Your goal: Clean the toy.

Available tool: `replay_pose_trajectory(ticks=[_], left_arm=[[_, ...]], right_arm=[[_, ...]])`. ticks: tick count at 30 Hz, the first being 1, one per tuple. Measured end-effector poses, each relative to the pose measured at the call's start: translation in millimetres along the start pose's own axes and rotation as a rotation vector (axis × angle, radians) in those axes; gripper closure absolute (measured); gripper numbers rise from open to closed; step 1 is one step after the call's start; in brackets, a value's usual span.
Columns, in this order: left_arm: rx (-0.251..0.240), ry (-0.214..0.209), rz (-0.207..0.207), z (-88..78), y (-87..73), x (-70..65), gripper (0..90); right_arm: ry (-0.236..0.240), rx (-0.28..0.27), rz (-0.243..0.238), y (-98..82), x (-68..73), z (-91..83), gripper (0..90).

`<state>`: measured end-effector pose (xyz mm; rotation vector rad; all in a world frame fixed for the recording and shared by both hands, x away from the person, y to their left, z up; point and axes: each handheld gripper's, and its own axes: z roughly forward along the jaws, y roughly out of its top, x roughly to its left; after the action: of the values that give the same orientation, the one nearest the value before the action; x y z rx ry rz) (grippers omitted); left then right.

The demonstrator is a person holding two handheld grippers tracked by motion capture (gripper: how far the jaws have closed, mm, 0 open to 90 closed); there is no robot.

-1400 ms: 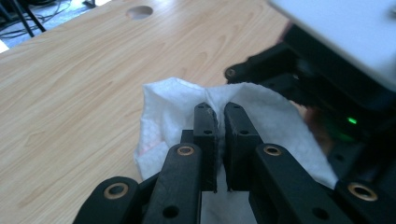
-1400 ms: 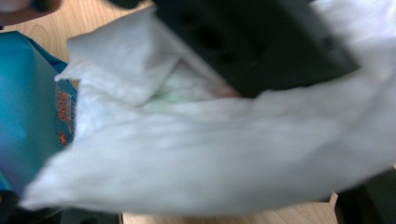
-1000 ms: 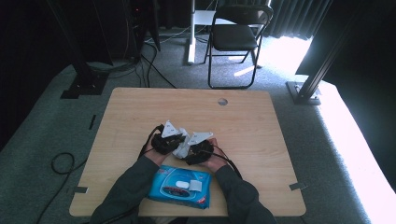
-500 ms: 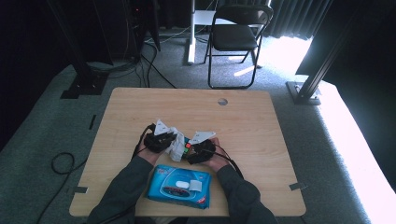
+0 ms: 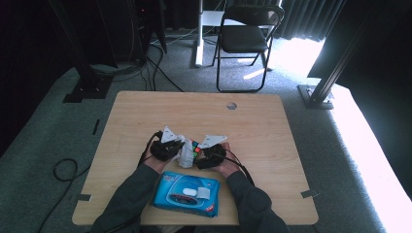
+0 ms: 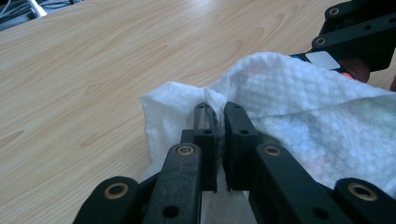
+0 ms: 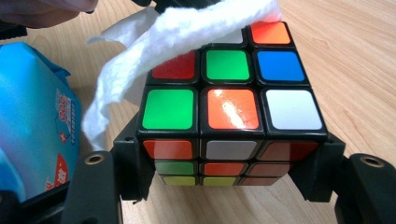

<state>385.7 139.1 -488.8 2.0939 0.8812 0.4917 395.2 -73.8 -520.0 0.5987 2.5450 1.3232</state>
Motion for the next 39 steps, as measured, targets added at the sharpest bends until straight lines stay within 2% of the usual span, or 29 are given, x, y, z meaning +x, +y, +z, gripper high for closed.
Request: replay_pose_trajectory(ticks=[8,21,31,39], left_arm=[[-0.025,-0.006,-0.018,-1.6,3.1,-0.3,85.1],[-0.015,-0.001,-0.023,1.7,1.5,0.6,85.0],[0.011,-0.013,-0.006,3.8,0.3,2.0,85.0],[0.054,-0.019,0.002,11.0,-5.5,3.0,85.0]], right_arm=[[0.011,0.01,-0.015,-0.2,3.1,2.5,34.1],[0.025,-0.003,-0.021,1.8,6.0,2.2,34.1],[0.03,-0.009,-0.027,3.2,6.9,0.8,34.1],[0.027,-0.017,-0.027,3.9,6.3,-0.5,34.1]])
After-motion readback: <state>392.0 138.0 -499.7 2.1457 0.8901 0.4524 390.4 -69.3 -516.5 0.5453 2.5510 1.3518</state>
